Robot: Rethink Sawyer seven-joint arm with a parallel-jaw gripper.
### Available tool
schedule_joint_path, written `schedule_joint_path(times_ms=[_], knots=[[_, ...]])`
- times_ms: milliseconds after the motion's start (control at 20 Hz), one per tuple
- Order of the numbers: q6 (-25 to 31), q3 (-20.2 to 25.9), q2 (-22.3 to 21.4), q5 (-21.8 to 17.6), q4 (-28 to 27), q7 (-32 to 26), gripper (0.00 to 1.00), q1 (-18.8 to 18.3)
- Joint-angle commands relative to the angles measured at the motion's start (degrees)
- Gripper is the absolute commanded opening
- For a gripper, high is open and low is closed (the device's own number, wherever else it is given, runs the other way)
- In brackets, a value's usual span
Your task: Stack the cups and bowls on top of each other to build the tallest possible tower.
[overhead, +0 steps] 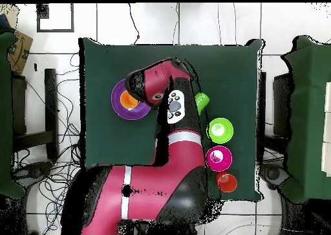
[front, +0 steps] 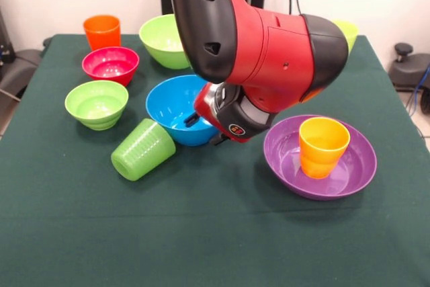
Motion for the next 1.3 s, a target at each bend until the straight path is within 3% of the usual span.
schedule_joint_path(times_ms=[50,250,300,700,1000,1300], knots=[[1.41,1.66,-0.58,1.58,0.07,14.11,1.0,1.27],[1.29,1.45,-0.59,2.16,0.25,13.94,1.0,1.38],[1.29,1.42,-0.58,2.29,0.28,13.86,0.0,1.39],[1.22,1.25,-0.68,2.35,0.78,12.41,0.0,1.66],[1.37,0.34,-0.54,1.93,0.15,14.38,0.0,2.71],[-2.79,-0.81,-6.5,1.12,4.64,10.14,0.0,1.5]])
